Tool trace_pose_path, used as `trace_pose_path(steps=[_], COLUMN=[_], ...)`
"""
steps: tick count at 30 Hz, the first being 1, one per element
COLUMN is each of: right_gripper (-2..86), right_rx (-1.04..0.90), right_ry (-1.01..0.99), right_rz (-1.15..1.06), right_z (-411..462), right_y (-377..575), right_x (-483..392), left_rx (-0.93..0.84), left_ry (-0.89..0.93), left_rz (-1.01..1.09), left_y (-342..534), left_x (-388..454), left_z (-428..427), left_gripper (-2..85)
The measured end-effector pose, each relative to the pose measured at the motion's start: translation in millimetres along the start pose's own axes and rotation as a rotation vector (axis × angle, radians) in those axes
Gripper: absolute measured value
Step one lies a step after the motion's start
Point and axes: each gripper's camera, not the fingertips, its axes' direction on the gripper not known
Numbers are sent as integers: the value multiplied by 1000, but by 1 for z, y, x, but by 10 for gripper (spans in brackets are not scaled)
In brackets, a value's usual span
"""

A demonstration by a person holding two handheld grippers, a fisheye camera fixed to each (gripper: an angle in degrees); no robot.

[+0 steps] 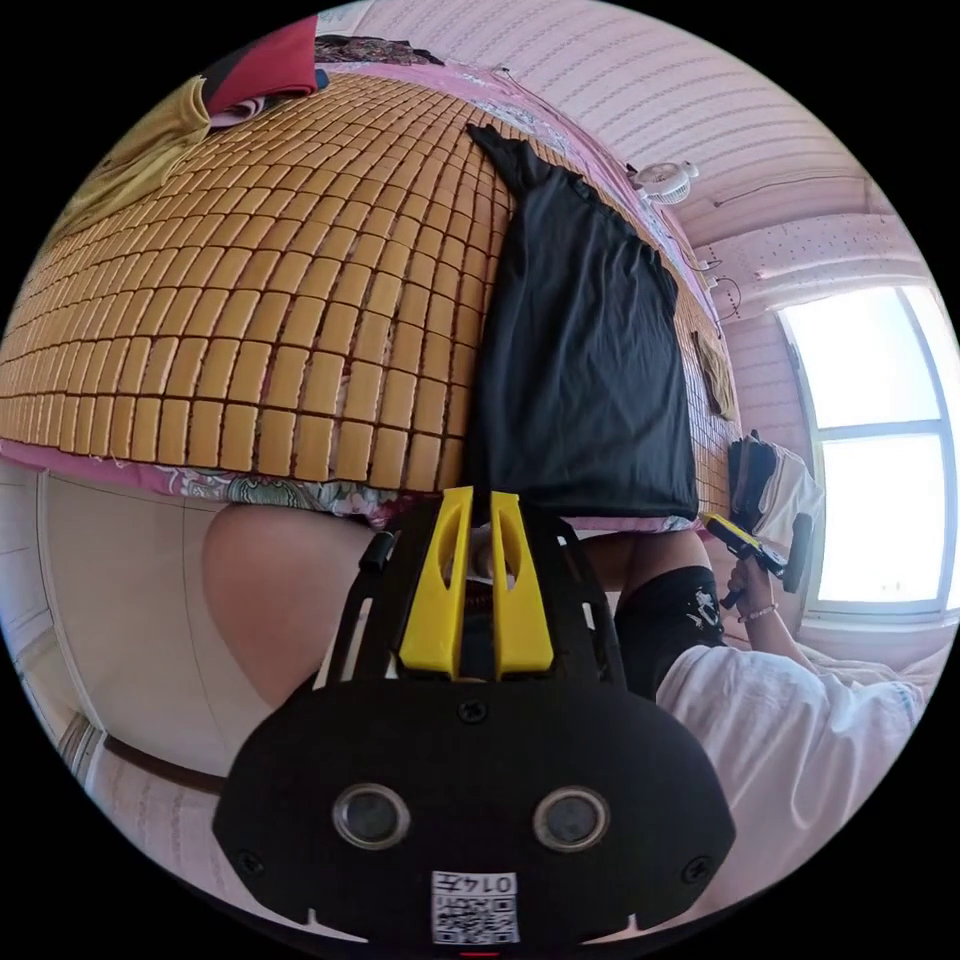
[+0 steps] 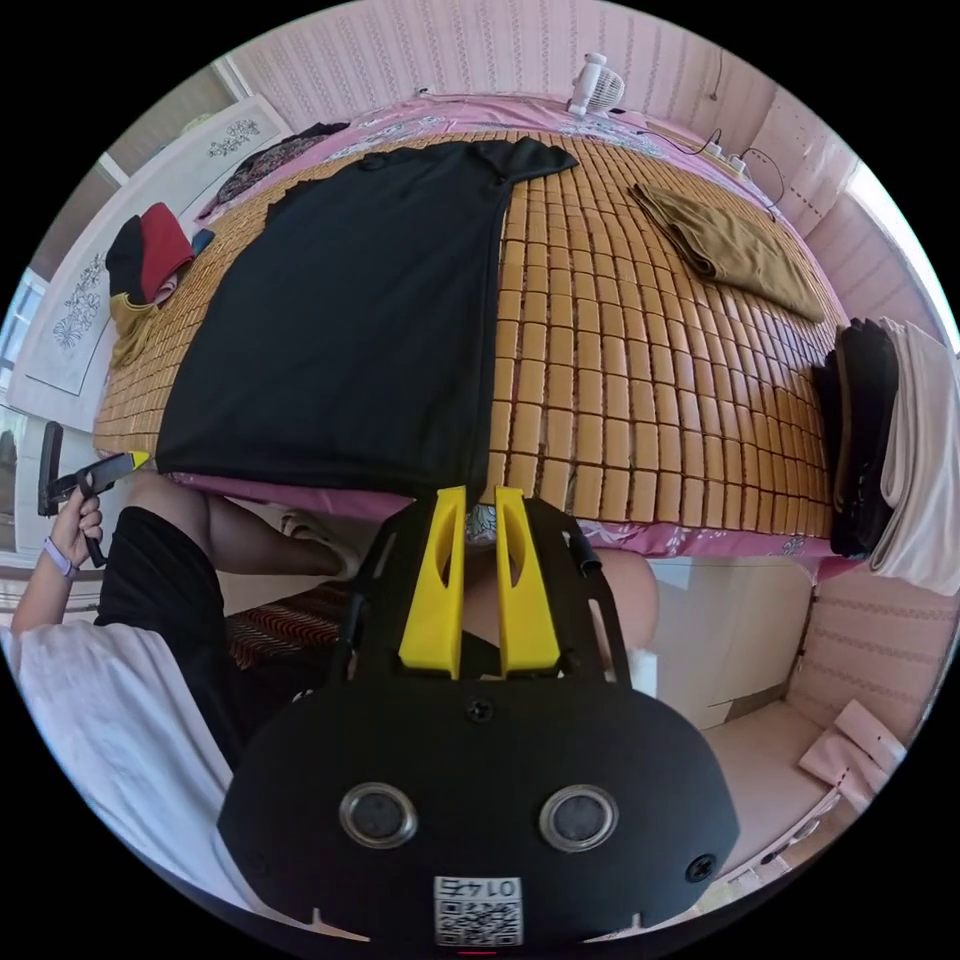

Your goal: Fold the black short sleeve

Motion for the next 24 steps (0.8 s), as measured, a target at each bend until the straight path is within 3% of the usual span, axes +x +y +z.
trace_pose_path(steps=[8,17,24], right_gripper=[76,63,62], right_rx=[-41,-85,-87], right_ry=[124,131,145], right_rz=[-50,-75,-85], right_z=[13,25,26], right_y=[-18,-27,-30], right_x=[-41,-62,-71], left_rx=[86,-83,-109], left_ry=[-121,-217,-264], left_rz=[141,178,174], left_y=[-21,-43,-47], left_x=[20,30,39], left_z=[-9,16,16], left_gripper=[90,91,74])
